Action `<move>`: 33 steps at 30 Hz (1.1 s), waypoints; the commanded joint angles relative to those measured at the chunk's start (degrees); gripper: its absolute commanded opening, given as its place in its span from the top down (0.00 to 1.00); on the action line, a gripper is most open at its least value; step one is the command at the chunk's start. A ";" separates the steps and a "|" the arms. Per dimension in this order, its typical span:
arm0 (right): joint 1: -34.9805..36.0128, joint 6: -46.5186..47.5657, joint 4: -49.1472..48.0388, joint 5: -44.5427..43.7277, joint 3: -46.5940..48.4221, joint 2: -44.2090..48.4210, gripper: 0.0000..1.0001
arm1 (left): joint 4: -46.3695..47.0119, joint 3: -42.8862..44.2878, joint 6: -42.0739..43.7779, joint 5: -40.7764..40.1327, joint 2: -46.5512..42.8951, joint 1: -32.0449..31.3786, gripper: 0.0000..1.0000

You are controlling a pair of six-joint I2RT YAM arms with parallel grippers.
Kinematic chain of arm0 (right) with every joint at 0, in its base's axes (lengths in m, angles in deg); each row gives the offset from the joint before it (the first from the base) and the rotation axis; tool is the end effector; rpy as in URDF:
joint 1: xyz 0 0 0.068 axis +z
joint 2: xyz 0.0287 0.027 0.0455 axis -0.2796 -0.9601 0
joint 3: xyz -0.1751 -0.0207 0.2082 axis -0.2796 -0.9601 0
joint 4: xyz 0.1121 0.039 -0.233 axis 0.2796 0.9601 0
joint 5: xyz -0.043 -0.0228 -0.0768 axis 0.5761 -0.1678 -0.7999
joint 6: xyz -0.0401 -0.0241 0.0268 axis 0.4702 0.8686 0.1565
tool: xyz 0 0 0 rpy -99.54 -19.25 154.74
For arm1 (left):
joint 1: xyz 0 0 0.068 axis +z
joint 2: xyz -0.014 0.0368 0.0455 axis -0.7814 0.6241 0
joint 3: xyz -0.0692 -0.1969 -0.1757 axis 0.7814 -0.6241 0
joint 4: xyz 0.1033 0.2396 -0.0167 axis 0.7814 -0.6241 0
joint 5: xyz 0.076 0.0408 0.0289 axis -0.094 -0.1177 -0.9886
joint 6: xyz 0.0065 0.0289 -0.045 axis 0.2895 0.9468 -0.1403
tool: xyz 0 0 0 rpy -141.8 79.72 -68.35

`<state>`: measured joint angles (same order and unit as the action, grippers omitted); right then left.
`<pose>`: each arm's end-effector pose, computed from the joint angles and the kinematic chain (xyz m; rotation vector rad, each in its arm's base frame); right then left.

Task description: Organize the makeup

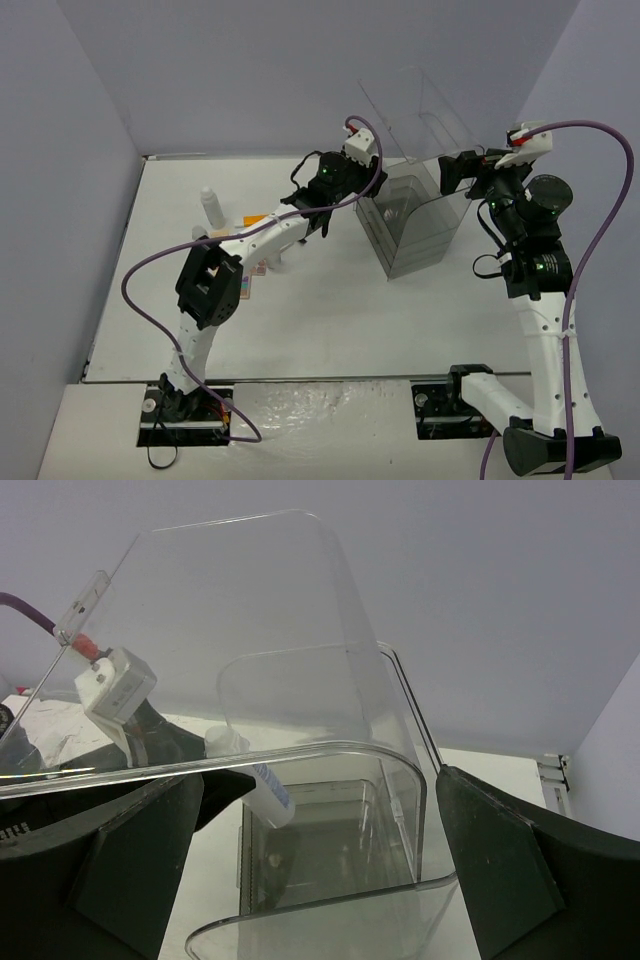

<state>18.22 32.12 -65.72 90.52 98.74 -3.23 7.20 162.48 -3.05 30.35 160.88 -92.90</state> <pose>0.1948 0.0164 0.4828 -0.2310 1.2493 0.2381 0.3781 -0.3421 0.3347 0.5305 1.5466 -0.8574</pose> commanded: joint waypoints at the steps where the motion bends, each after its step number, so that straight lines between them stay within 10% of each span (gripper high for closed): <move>1: 0.57 -0.88 -6.96 -1.13 3.02 -0.26 0.00 | 5.13 6.05 0.81 0.32 -0.73 -0.71 0.96; 18: 0.74 -1.14 -6.92 -0.78 2.48 -0.08 0.00 | -0.80 10.69 6.22 -4.06 1.58 -1.11 0.89; 33: 1.03 -0.70 -6.93 -1.04 1.68 0.03 0.00 | -1.39 11.64 5.07 -3.90 2.42 -1.11 0.51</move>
<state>18.65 31.63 -65.70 90.30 98.74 -3.23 0.63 169.03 2.10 26.42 165.80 -93.69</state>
